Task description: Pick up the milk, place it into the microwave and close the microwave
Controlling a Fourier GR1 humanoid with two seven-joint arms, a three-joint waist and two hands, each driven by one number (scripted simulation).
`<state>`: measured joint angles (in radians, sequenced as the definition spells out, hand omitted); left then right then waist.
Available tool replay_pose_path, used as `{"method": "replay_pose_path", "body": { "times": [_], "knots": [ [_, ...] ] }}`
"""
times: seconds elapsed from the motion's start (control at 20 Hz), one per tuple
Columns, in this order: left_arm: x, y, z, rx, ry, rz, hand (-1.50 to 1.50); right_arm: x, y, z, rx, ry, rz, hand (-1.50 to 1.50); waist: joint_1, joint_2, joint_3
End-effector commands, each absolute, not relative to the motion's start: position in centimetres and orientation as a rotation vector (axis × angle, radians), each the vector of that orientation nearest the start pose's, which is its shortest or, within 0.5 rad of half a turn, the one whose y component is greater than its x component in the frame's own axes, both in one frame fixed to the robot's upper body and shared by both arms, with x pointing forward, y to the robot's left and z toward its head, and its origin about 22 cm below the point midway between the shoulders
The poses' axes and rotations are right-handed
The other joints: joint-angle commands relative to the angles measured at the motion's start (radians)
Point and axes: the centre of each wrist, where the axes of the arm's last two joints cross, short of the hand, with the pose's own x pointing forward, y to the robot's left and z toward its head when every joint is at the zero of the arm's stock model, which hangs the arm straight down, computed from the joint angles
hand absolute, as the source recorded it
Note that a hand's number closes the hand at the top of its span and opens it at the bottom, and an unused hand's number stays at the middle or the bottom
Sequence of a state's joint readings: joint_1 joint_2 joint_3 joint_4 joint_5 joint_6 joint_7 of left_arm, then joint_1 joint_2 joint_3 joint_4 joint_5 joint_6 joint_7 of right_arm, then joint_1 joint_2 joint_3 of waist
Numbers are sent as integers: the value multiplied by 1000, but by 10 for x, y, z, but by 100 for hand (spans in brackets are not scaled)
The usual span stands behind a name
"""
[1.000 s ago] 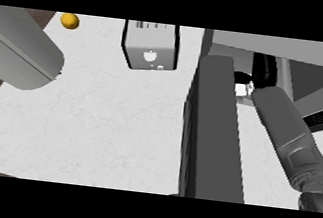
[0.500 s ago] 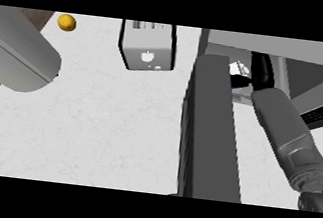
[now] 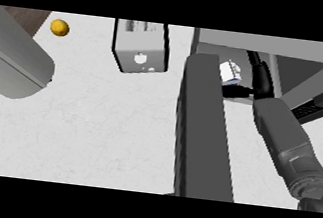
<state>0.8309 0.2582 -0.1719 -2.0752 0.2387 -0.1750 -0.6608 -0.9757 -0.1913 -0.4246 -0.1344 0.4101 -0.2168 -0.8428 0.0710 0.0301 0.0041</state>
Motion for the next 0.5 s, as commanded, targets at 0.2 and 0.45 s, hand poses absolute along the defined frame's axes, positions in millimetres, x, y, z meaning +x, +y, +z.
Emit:
{"method": "replay_pose_path", "body": {
  "times": [0.2,0.45],
  "knots": [
    [59,247,33,-173,-1918,-23,-150,397,-245,-35,-137,-1891,327,-150,-48,-21,-2],
    [71,218,41,-191,-1938,-80,-150,368,-252,-70,-72,-1907,313,-150,-65,-28,-3]
  ]
}}
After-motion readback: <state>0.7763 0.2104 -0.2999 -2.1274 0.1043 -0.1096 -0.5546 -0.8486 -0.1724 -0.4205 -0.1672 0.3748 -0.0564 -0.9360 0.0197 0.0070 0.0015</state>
